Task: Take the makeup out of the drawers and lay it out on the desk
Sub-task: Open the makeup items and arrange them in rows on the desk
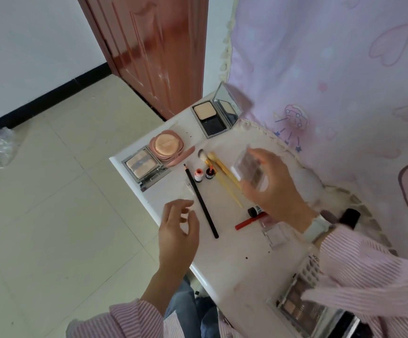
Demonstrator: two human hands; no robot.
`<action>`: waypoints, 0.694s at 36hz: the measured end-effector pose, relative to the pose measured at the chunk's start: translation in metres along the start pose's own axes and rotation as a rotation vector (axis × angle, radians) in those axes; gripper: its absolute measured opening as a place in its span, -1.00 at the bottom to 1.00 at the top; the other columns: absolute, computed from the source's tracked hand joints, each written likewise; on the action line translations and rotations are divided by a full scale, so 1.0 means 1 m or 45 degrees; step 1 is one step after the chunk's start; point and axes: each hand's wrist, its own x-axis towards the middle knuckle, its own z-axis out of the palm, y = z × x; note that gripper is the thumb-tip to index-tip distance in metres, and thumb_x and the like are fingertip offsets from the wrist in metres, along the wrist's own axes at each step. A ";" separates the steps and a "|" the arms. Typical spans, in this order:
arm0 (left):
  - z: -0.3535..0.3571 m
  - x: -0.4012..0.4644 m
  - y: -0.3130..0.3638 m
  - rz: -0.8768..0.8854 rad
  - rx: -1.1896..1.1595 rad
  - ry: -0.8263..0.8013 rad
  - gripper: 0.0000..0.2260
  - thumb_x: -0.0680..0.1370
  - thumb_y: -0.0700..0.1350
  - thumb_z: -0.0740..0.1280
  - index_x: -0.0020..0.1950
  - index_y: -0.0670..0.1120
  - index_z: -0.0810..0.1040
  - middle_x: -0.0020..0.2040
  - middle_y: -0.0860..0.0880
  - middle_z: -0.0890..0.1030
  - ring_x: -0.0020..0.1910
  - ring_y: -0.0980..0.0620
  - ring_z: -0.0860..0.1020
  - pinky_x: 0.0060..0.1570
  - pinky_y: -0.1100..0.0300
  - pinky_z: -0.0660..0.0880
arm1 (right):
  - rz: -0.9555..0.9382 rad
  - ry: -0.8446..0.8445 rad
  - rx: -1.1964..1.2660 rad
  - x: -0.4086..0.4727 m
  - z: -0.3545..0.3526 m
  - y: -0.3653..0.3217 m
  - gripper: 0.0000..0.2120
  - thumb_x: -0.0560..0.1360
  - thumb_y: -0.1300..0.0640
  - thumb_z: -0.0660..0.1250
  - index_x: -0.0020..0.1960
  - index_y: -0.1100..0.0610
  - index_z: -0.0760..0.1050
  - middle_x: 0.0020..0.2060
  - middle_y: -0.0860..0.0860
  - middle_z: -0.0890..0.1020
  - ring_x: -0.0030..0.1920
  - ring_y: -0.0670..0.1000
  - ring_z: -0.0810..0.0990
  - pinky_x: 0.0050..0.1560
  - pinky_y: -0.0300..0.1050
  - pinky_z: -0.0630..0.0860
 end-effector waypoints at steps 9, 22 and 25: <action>-0.002 0.015 0.047 -0.857 -1.272 -0.915 -0.50 0.54 0.20 0.09 0.25 -0.15 0.44 0.00 -0.12 0.61 -0.04 -0.09 0.62 -0.14 0.11 0.56 | -0.274 -0.333 0.113 -0.044 0.017 -0.024 -0.39 0.46 -0.22 0.25 0.39 0.06 0.22 0.34 -0.02 0.40 0.33 -0.08 0.36 0.29 -0.09 0.41; -0.005 0.017 0.050 -1.237 -1.670 -0.450 -0.60 0.43 0.09 0.34 0.13 -0.14 0.45 0.00 -0.22 0.48 -0.07 -0.26 0.61 -0.08 -0.06 0.60 | -0.167 -0.128 0.174 -0.046 0.019 -0.035 -0.72 0.49 0.12 0.21 0.03 0.27 0.58 -0.08 0.07 0.62 -0.05 -0.11 0.57 -0.06 -0.43 0.51; -0.006 0.017 0.048 -1.214 -1.636 -0.434 -0.61 0.43 0.10 0.35 0.11 -0.12 0.45 0.05 -0.23 0.47 -0.03 -0.30 0.60 -0.10 -0.07 0.60 | -0.148 -0.181 0.203 -0.045 0.017 -0.038 -0.72 0.49 0.11 0.21 0.02 0.26 0.58 -0.09 0.05 0.62 -0.11 -0.15 0.57 -0.13 -0.54 0.44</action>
